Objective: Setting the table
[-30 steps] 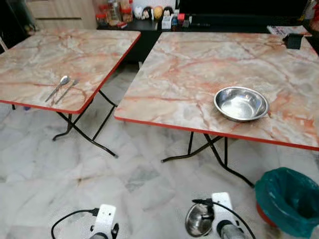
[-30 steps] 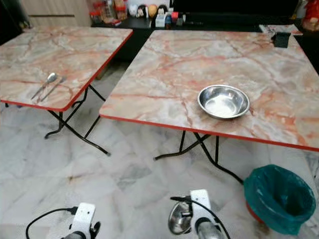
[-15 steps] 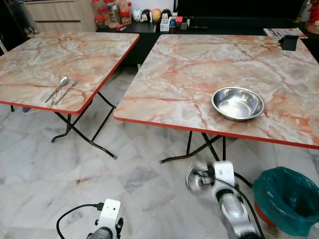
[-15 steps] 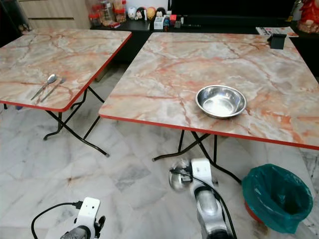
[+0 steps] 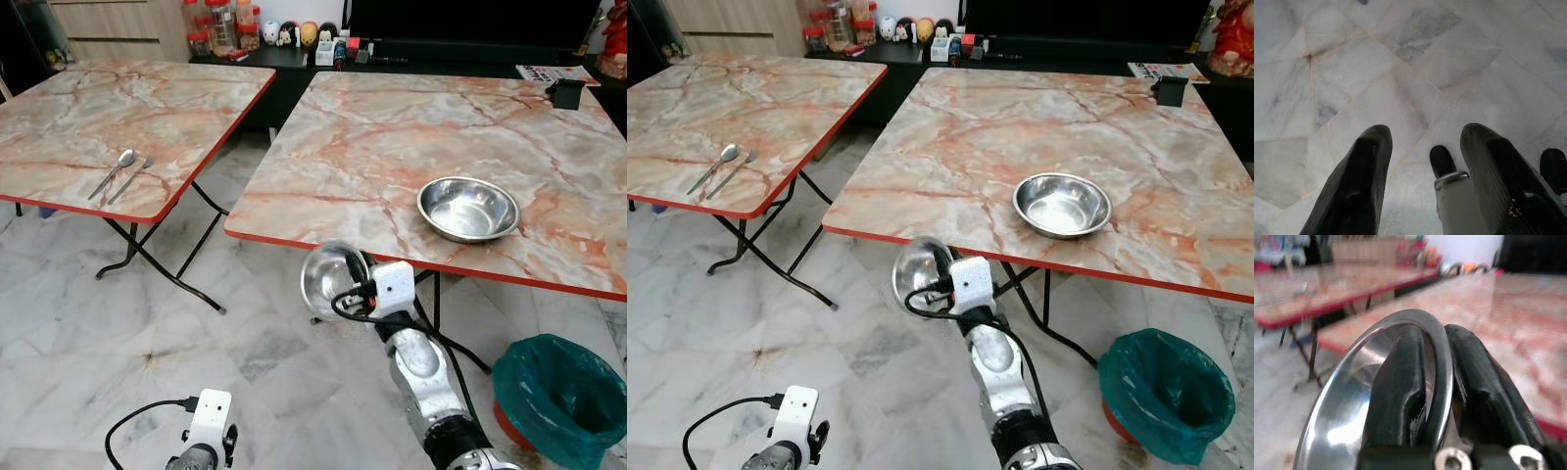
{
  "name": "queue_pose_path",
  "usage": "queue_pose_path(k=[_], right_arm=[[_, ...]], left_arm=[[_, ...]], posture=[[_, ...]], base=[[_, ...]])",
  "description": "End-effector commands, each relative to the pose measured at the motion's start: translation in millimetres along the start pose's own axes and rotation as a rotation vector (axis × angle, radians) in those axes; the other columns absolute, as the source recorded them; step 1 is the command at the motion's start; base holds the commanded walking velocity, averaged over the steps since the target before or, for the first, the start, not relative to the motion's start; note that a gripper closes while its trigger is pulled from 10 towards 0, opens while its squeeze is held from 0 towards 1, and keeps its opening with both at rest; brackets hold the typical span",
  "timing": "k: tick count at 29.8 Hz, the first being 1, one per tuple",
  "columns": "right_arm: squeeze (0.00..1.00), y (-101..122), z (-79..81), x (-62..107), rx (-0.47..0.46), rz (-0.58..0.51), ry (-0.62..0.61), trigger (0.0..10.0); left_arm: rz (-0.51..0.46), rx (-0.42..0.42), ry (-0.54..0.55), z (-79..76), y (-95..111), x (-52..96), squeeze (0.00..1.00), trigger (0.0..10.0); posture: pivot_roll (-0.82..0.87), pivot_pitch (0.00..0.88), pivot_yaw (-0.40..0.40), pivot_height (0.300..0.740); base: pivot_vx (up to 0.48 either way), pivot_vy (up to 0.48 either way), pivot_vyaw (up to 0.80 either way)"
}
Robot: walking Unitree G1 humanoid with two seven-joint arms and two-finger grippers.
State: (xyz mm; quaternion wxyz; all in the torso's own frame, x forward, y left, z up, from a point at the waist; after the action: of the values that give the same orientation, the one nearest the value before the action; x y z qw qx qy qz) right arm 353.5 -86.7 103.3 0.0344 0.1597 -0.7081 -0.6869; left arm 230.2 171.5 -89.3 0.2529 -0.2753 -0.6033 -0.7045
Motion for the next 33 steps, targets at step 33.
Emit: queue_pose_path(k=[33], right_arm=[[0.00, 46, -81.2, -40.7, 0.079, -0.003, -0.388, 10.0]], left_arm=[[-0.019, 0.029, 0.030, 4.0, 8, -2.3, 0.00, 10.0]], posture=[[0.01, 0.004, 0.035, 0.740]], base=[[0.025, 0.000, -0.26]])
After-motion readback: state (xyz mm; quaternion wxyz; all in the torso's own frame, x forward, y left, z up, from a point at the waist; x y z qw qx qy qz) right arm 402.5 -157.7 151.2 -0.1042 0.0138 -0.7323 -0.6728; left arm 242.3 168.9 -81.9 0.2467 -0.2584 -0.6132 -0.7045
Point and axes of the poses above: a point about 5 cm out from each wrist's last joint towards the gripper, its own x axis pointing back from the gripper into the wrist, its own y axis along the axis of the wrist's last joint, z = x × y, the point moved 3 cm from there along -x, pointing out of the wrist towards the gripper, and after that the axes turned 1 degree about x, right-handed, at the moved point
